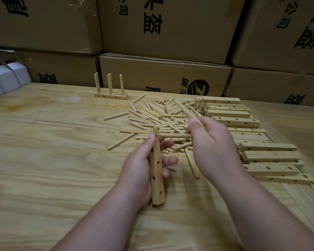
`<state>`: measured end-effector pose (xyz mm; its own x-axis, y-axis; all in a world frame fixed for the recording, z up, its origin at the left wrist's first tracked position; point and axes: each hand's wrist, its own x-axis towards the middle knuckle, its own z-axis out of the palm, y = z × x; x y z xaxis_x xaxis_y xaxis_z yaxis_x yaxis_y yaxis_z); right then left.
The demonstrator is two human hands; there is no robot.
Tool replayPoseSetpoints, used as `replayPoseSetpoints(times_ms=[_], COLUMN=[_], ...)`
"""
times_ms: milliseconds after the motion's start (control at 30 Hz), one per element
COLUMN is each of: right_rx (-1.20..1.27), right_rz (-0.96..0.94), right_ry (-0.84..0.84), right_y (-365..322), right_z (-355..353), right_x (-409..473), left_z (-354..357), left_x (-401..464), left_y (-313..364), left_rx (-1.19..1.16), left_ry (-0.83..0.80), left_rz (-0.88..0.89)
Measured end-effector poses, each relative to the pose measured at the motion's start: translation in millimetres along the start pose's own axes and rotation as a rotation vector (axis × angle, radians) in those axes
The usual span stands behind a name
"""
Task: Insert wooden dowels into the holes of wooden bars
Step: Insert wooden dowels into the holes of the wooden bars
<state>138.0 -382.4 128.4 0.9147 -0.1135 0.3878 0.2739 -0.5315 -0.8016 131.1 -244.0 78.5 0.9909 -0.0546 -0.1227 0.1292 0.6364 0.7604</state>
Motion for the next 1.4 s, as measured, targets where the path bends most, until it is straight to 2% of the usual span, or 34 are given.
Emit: replayPoseSetpoints(times_ms=[100, 233, 367, 500, 600, 700, 933, 1400], right_rx=[0.033, 0.029, -0.069, 0.062, 0.079, 0.069, -0.071, -0.416], right_rz=[0.102, 0.158, 0.099, 0.110, 0.071, 0.051, -0.015, -0.239], right_ry=[0.026, -0.071, -0.111, -0.214, -0.325, -0.365, -0.383, -0.295], right_y=[6, 8, 9, 7, 3, -3, -5, -16], right_z=[1, 9, 9, -6, -16, -22, -21, -12], right_x=[4, 0, 0, 7, 11, 11, 6, -3], left_z=[0, 0, 0, -1, -1, -1, 0, -2], left_x=[0, -2, 0, 3, 4, 5, 2, 7], left_y=[4, 4, 7, 8, 7, 4, 2, -7], left_rx=[-0.116, -0.205, -0.245, -0.243, -0.214, -0.185, -0.165, 0.020], left_ry=[-0.049, -0.139, -0.076, 0.025, 0.012, 0.000, -0.036, 0.053], left_rz=[-0.073, -0.114, -0.089, -0.079, -0.107, -0.094, -0.118, -0.026])
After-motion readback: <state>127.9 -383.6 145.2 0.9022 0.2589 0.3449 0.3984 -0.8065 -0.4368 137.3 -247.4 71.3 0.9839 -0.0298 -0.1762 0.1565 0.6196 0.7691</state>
